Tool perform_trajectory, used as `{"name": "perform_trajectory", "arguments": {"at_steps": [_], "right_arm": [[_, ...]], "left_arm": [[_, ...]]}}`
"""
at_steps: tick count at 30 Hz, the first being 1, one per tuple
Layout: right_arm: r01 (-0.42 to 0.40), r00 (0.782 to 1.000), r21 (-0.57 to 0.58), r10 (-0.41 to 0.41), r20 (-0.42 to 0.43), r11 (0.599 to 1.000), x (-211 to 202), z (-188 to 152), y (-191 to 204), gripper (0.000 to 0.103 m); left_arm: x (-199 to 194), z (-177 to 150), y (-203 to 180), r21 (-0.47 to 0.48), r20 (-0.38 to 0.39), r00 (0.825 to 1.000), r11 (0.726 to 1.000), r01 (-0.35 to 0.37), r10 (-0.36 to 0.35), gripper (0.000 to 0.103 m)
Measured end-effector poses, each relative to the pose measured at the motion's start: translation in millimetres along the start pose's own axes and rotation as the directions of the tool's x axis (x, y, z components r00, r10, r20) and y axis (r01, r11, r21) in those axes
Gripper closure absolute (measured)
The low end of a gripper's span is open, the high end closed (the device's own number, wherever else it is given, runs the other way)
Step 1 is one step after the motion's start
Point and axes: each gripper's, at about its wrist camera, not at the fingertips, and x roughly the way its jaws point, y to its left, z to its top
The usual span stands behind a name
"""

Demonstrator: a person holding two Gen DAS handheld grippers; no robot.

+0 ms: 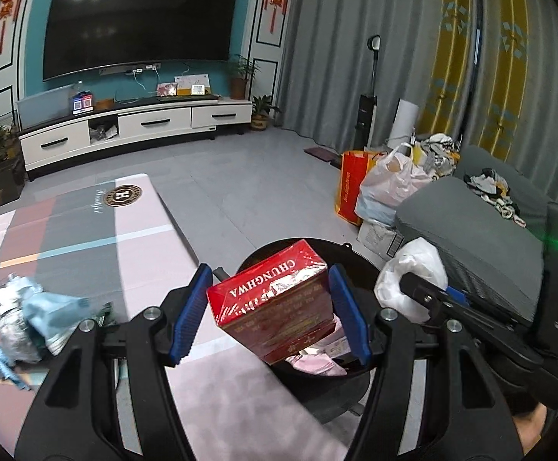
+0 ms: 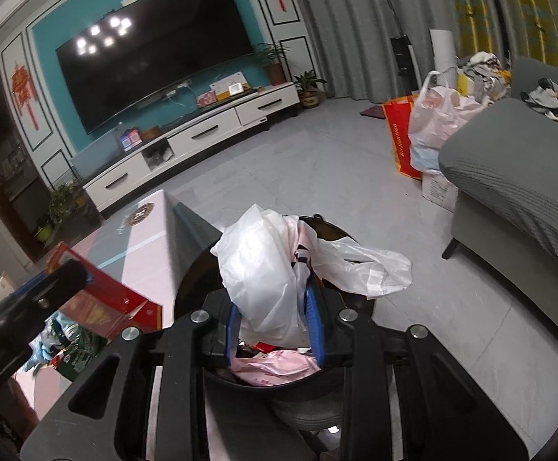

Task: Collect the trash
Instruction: 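Carry the white bag and red Chunghwa box over the black bin and open both grippers, then move both open grippers back from the bin to the trash pile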

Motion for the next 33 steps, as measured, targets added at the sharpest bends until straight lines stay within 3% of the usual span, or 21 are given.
{"name": "perform_trajectory", "arguments": {"at_steps": [9, 18, 23, 25, 33], "right_arm": [[0.026, 0.999, 0.028, -0.025, -0.034, 0.999, 13, -1, -22, 0.073], [0.025, 0.996, 0.046, -0.021, -0.087, 0.999, 34, -4, -24, 0.073], [0.043, 0.993, 0.047, -0.037, -0.114, 0.998, 46, -4, -19, 0.066], [0.052, 0.992, 0.048, -0.046, -0.120, 0.997, 47, -5, -19, 0.057], [0.061, 0.993, 0.047, -0.056, -0.103, 0.997, 42, -2, -18, 0.048]], "left_arm": [[53, -7, -27, 0.040, -0.068, 0.997, 0.999, -0.026, 0.028, 0.039], [85, -21, -26, 0.035, -0.137, 0.990, 0.999, -0.040, 0.044, 0.039], [88, -26, -18, 0.013, -0.144, 0.989, 0.999, -0.044, 0.046, 0.035], [85, -27, -16, 0.010, -0.142, 0.989, 0.999, -0.040, 0.041, 0.030], [57, -26, -2, -0.023, -0.095, 0.994, 0.999, -0.048, 0.045, 0.020]]}}
